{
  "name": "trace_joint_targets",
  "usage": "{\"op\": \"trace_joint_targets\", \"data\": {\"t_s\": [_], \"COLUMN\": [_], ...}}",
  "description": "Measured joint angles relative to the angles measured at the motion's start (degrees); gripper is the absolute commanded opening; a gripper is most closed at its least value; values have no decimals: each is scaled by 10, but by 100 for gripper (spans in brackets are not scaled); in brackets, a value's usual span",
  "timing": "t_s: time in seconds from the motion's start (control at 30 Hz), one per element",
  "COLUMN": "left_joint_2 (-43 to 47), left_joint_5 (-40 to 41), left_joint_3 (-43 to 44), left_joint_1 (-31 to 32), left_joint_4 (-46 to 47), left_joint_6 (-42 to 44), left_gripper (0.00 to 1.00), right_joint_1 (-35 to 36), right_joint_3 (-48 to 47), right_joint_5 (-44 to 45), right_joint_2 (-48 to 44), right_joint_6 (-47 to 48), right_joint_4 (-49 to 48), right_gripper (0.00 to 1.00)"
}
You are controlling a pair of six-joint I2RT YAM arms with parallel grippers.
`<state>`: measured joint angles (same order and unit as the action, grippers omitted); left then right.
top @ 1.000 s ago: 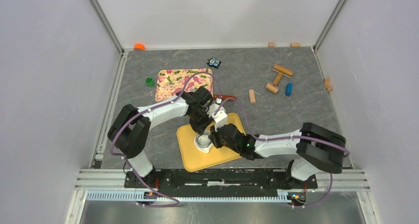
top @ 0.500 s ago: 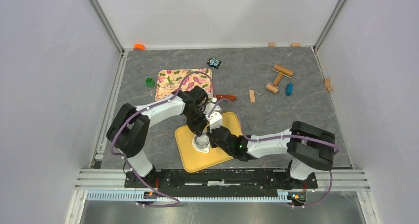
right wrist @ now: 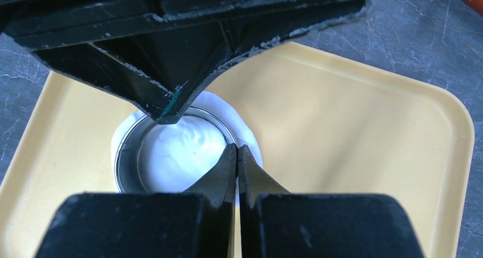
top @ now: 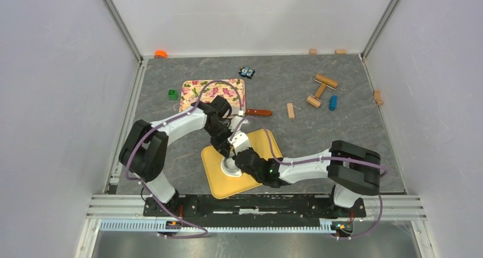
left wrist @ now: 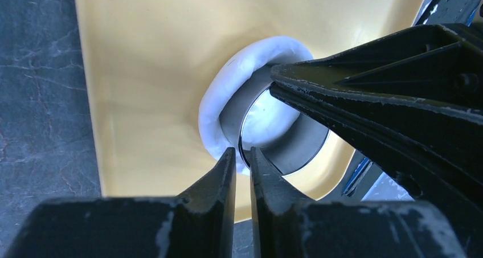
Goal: Roll out the dumpling wrappers from the dough
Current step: Press the dumpling wrapper on the work surface.
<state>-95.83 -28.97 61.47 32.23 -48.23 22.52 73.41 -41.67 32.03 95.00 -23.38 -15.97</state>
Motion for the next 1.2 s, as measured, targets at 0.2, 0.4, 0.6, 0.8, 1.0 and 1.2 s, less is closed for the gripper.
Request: {"op": "trace_joint_targets", "data": {"t_s": [0.2, 0.4, 0.6, 0.8, 1.0, 1.2], "left_joint_2": [-7, -16, -1, -6, -16, 8], "left_joint_5": [-1, 4, 29, 33, 16, 56], "left_joint_3": [-7, -7, -27, -33, -23, -32], "left_joint_1": [0, 11, 37, 58, 50, 73], "left_joint_4": [-16, -19, 2, 16, -1, 7], "left_joint_6": [16, 21, 21, 21, 20, 32], "left_gripper": [9, 2, 2, 2, 2, 2], "right_joint_1": [12, 17, 38, 75, 65, 29], "right_joint_3": [-9, 14, 64, 127, 115, 109], "right_joint_5": [1, -2, 13, 46, 70, 4], "right_joint_2": [5, 3, -4, -13, 29, 49], "right_joint_6": [14, 24, 41, 42, 71, 106], "right_joint_4": [7, -34, -109, -199, -251, -287], "right_gripper": [0, 0, 0, 0, 0, 0]}}
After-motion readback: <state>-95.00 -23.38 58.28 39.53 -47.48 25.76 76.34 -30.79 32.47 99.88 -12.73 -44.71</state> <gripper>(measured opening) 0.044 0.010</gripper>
